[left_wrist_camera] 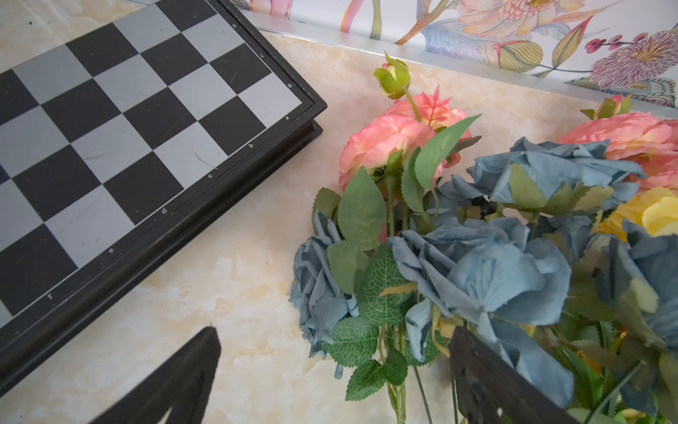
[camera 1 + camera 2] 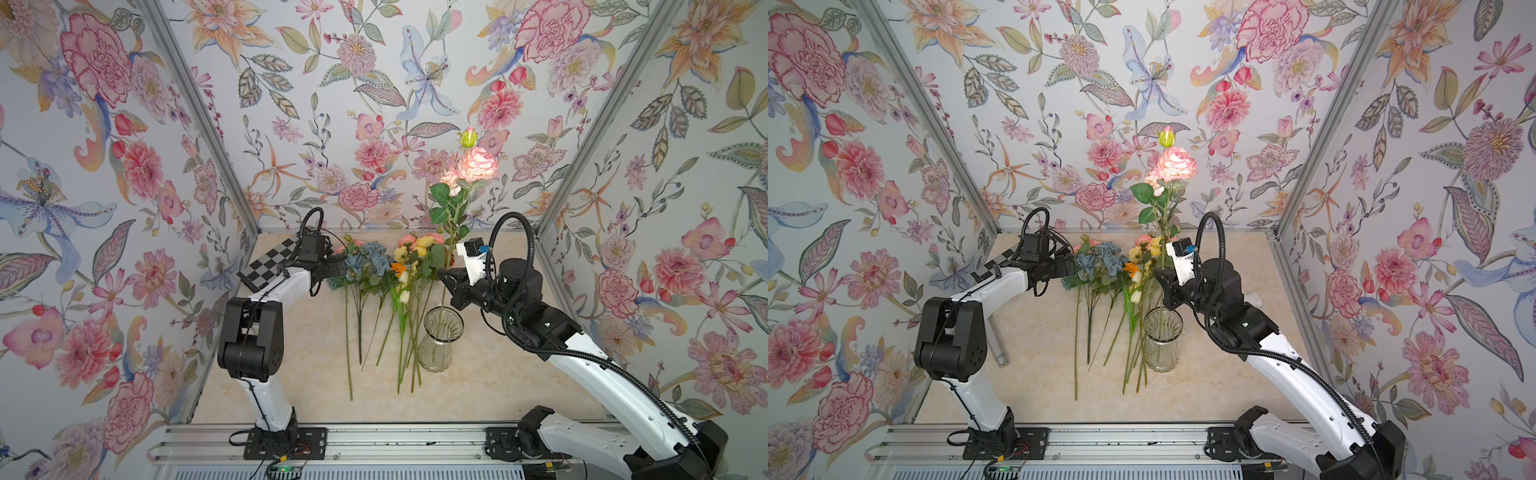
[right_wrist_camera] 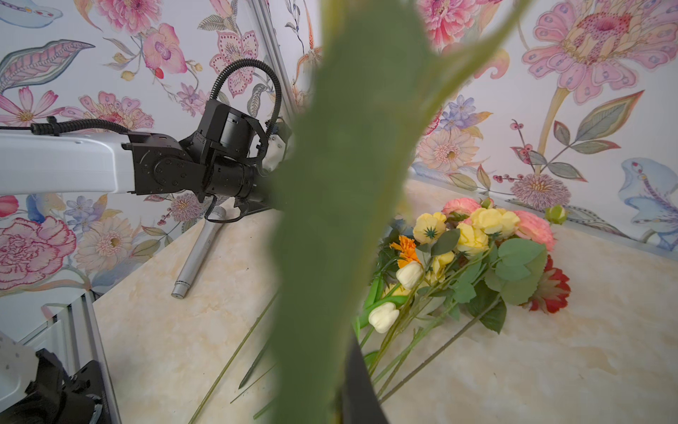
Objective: Place the pink flowers into the vase
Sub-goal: Place the flower in the vase.
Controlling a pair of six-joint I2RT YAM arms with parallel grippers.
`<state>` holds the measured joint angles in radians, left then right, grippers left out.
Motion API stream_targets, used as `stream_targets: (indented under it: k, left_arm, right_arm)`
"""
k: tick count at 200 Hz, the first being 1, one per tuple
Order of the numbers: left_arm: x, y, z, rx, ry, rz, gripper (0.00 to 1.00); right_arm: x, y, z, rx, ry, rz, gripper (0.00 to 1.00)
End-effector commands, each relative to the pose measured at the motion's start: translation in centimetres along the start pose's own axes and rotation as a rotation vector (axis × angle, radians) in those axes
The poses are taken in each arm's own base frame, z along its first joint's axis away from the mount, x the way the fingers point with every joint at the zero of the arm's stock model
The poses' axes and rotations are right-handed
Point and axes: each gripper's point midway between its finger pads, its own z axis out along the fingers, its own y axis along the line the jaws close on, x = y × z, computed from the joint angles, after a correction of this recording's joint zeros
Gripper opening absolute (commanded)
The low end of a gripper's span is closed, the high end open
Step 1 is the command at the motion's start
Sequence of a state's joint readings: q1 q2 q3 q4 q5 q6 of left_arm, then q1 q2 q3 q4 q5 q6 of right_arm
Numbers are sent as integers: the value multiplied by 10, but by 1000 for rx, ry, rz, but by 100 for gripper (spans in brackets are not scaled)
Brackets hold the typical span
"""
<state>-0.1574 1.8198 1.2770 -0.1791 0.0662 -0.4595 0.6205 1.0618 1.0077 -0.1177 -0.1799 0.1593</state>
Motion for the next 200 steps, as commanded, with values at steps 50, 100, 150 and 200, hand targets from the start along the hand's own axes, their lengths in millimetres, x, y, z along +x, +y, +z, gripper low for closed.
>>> stream_targets:
  k: [50, 100, 150, 200]
  left_arm:
    - [20, -9, 11, 7, 36, 12, 99]
    - [37, -17, 16, 14, 71, 8, 99]
    - [55, -17, 15, 17, 118, 6, 99]
    - [72, -17, 14, 23, 167, 24, 97]
  right_arm:
    - [6, -2, 0, 27, -35, 9, 5]
    - [22, -7, 5, 41, 1, 17, 7]
    - [30, -10, 5, 53, 15, 27, 10]
    - [35, -12, 4, 63, 30, 48, 32]
